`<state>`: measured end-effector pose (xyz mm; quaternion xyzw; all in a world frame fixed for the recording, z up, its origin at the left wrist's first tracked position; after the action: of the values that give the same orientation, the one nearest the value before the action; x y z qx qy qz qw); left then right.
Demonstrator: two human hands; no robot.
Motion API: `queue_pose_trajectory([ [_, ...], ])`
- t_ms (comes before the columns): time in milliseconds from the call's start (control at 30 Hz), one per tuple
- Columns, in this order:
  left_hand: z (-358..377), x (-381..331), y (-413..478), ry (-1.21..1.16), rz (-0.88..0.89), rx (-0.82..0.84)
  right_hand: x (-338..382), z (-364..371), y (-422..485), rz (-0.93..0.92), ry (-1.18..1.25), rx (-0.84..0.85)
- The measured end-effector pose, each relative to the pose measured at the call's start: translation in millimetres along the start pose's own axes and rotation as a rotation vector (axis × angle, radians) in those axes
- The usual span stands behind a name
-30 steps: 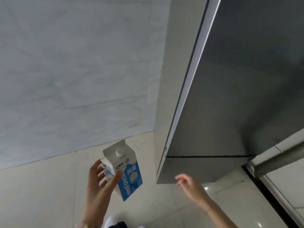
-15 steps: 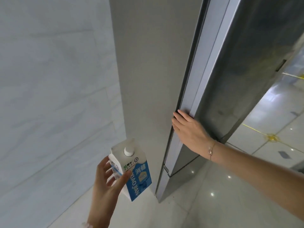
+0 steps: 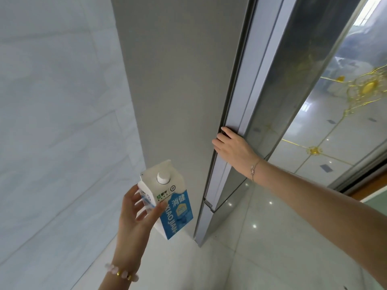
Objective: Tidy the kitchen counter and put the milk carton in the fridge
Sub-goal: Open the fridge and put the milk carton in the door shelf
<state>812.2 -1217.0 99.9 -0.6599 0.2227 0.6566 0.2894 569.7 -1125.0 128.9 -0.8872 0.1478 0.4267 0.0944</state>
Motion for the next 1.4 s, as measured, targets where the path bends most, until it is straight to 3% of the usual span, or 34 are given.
queue_pose_trajectory([
  [400,7.0,5.6,-10.5,-0.051,-0.061,0.014,3.9,-10.4,2.9,-0.078,-0.137,0.034],
  [600,10.6,7.2,1.2,-0.052,-0.084,0.029,-0.1,0.5,-47.6,-0.053,-0.020,-0.086],
  [800,50.9,3.2,15.9,-0.040,-0.068,0.156,-16.6,0.3,-136.6,0.025,0.189,-0.191],
  [1133,135.0,3.2,9.4,0.013,-0.059,0.364,-49.9,61.0,-272.0,0.454,0.242,-0.121],
  [1300,183.8,8.3,1.7,0.050,-0.071,0.415,-84.3,82.7,-309.7,0.815,0.447,-0.082],
  [1400,224.0,9.7,-2.4,0.058,-0.052,0.442,-96.7,104.2,-308.0,0.925,0.561,-0.135],
])
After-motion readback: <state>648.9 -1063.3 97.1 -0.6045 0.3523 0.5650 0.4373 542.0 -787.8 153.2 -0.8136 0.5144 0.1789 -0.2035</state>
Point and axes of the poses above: each hand's wrist, its own y-axis towards the middle knuckle, its own z-axis out of the palm, x = y × z, the point moved 8 cm from there along y, towards the middle knuckle, and after that the axes turned 2 degrees about y, right-handed, at the moved point
